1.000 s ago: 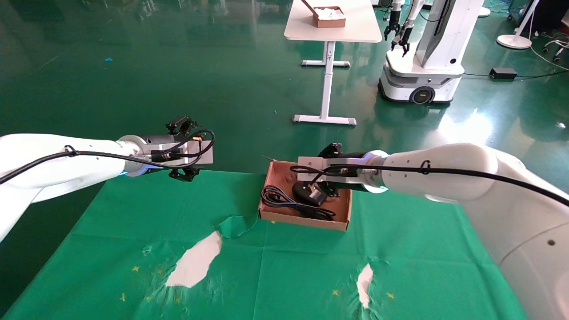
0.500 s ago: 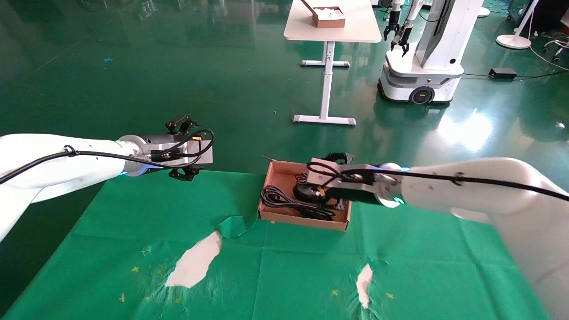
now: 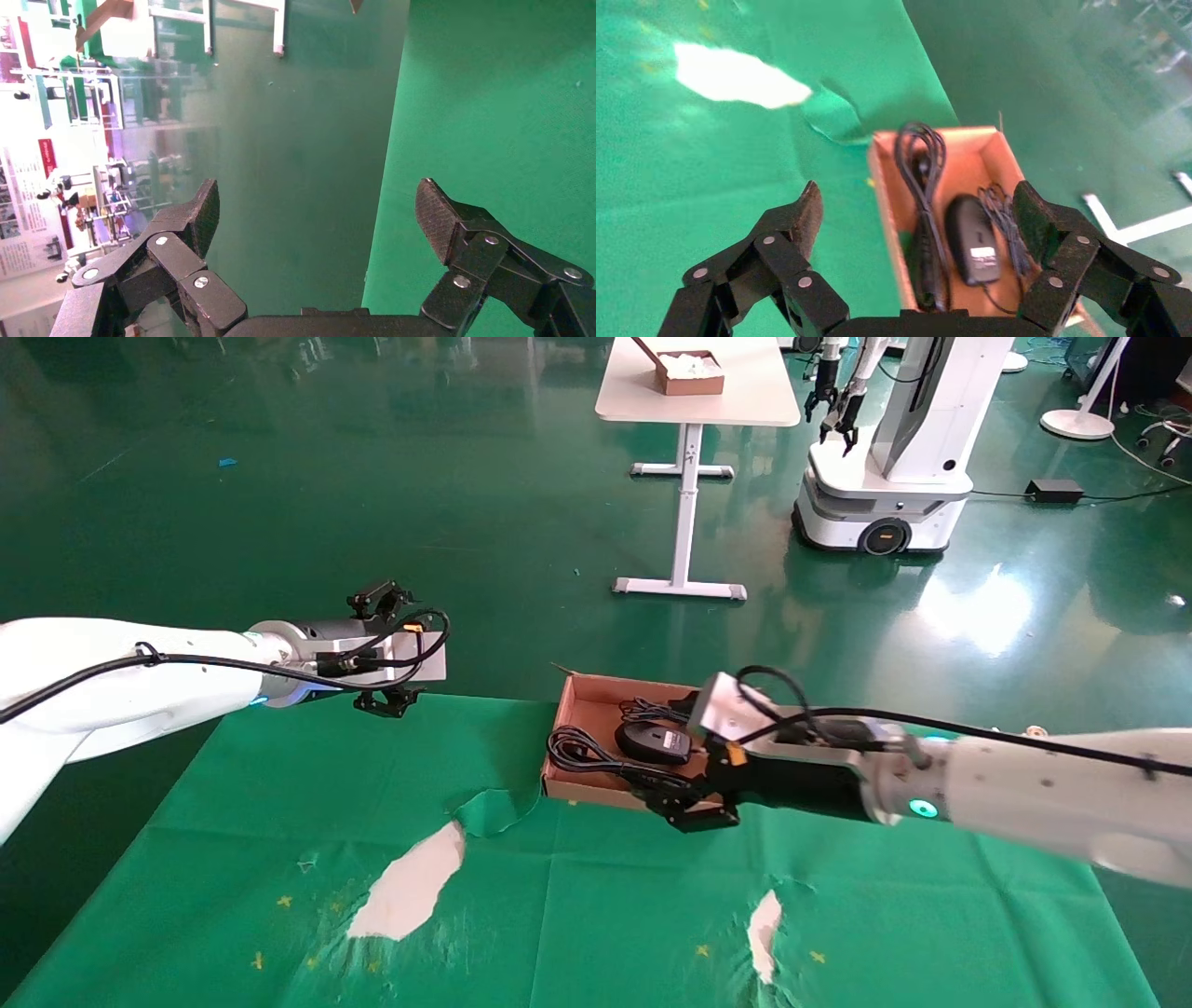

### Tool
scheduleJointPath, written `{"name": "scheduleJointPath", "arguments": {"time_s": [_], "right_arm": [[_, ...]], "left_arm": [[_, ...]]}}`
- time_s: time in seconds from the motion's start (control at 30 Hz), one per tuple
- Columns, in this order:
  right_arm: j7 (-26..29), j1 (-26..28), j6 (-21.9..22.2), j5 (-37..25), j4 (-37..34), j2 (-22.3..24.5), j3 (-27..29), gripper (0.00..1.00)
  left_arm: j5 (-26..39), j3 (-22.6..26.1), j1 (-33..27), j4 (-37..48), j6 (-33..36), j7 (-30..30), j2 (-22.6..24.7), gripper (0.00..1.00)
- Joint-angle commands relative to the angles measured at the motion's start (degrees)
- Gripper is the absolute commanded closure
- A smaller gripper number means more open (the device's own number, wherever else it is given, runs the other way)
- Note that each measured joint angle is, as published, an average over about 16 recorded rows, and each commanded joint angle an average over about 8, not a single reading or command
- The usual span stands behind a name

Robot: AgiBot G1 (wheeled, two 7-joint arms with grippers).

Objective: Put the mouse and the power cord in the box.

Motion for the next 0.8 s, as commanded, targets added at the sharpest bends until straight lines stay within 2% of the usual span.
{"name": "scheduleJointPath", "arguments": {"time_s": [0.03,0.8], "right_arm": [[0.7,-1.1,-1.4,2.3,1.5,1.4,0.8,0.0],[8.4,-13.7,-18.3,29.6,18.9,18.2,10.6,0.0]], "left_arm": [[0.1,0.2,-0.1,0.2,-0.2,0.1,0.1,0.0],[-14.7,-18.3,14.7,-20.3,19.7,-14.0,-12.8,0.0]]}}
